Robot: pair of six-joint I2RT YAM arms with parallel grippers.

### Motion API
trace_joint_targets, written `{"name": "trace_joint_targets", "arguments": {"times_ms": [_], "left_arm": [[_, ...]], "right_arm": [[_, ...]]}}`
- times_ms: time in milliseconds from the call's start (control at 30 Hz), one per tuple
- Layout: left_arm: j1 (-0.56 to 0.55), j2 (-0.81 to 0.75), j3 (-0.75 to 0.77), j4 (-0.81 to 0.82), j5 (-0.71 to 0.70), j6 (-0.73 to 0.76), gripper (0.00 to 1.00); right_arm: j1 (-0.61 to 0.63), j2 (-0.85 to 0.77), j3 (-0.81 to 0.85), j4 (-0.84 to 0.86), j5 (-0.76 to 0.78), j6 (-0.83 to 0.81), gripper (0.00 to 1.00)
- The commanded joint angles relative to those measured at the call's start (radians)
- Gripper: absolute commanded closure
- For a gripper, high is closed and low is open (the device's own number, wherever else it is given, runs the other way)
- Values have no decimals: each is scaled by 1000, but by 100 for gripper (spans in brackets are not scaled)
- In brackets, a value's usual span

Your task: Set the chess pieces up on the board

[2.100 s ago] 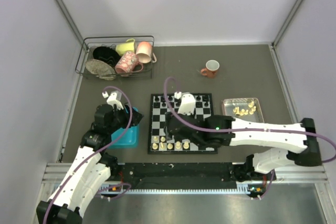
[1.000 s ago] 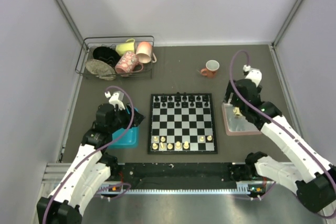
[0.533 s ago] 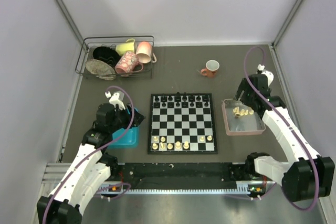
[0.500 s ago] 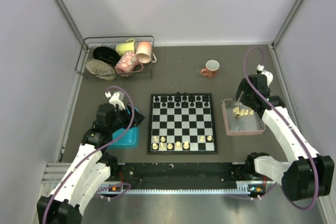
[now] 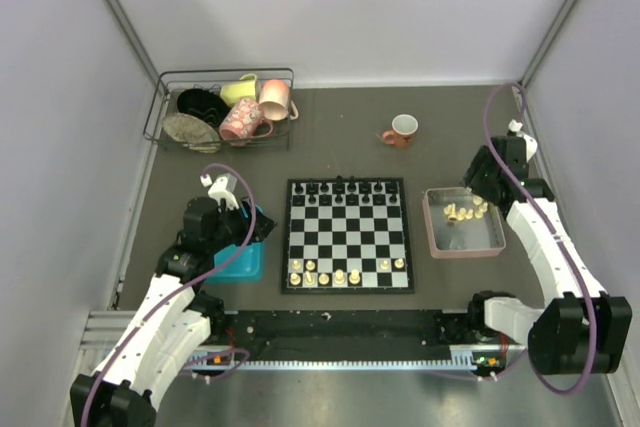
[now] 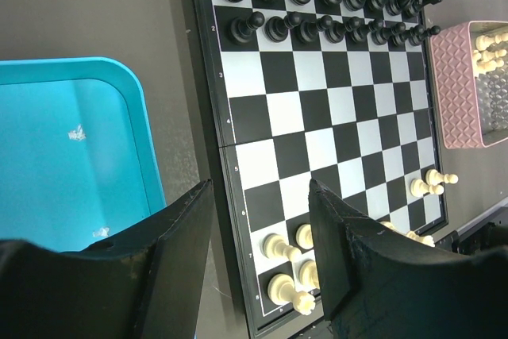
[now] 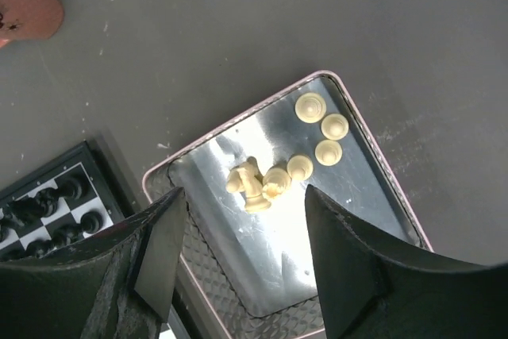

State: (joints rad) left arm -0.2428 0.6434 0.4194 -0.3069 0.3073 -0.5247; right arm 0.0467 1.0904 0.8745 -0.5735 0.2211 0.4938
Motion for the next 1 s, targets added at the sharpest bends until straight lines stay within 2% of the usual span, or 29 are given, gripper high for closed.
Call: {"name": "trace_joint_targets", "arguments": {"times_ms": [0,467,733,833,967], "left_arm": [[5,-11,5,42,15,11,44],[4,-14,-2,52,18,9,44],[5,-8,-1,57,24,11,44],[4,-7,-2,58,24,11,44],[5,-7,-2,58,24,11,44]], "right_arm": [[-44,32,-3,-6,-81,17,41],[-136,103,-68,58,-161,48,58],[-137,144,-108,86,-239,45,54],[-136,155,-118,92,-236,43,48],[-136,174,-127,103,-236,43,47]]}}
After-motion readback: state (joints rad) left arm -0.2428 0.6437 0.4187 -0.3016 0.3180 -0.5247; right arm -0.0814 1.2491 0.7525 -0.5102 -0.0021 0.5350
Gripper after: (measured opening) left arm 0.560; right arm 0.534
